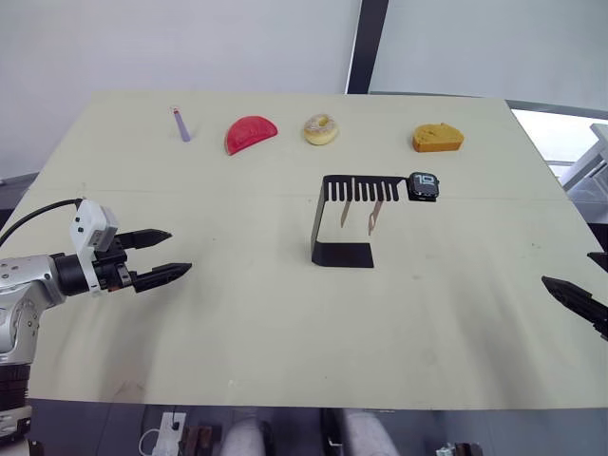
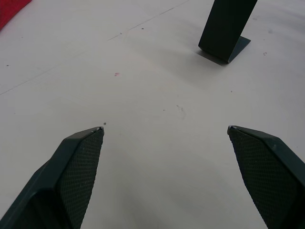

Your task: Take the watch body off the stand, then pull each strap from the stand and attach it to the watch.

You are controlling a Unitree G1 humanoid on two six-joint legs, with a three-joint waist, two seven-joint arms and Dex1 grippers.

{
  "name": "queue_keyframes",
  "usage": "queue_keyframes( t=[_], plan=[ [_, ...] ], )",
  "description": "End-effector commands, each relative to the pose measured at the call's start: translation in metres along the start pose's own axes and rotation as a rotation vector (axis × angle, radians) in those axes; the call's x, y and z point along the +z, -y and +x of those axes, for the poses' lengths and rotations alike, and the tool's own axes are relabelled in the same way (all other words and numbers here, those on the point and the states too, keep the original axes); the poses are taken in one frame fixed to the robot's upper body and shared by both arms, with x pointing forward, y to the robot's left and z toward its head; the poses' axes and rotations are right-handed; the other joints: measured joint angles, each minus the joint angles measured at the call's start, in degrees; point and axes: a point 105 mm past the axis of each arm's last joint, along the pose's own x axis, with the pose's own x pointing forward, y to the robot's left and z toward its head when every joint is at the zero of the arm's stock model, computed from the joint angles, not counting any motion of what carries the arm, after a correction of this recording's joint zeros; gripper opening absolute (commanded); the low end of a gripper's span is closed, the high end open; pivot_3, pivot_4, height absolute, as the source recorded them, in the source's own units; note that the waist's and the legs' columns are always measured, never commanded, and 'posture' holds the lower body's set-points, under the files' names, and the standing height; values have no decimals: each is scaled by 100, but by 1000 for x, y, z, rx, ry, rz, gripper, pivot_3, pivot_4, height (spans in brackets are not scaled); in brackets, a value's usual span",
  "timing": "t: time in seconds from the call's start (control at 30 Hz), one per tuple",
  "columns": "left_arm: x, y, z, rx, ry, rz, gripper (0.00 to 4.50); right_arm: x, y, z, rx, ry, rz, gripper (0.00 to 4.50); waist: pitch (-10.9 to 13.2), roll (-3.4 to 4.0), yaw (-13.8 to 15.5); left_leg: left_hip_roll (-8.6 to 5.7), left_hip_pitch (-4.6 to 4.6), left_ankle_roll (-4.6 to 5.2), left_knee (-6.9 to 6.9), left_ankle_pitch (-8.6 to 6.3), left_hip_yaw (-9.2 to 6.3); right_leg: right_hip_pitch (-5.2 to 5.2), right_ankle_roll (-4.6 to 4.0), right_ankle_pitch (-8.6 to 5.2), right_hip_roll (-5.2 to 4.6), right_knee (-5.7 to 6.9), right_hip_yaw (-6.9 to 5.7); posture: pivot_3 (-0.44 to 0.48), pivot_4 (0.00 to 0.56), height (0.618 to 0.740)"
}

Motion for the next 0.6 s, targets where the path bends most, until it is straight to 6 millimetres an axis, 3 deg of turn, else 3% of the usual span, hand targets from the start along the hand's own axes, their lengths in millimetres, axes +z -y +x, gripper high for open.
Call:
queue_keyframes(
  t=[0.03,0.4,0.6],
  plan=[
    [7,3,0,-18,10,29,4469,7,-2,1,-17,28,-25,4500,0,0,0,0,0,0,0,0,0,0,0,0,0,0,0,0,150,737],
    [10,3,9,-8,17,52,4469,8,0,9,-86,26,-71,4500,0,0,4,0,-1,0,2,1,0,0,0,0,0,1,0,0,150,737],
    [40,27,27,-139,94,77,4469,25,-22,15,-150,111,-74,4500,-1,0,7,1,-2,-4,7,3,-3,-1,0,0,0,8,-1,0,150,737]
  ],
)
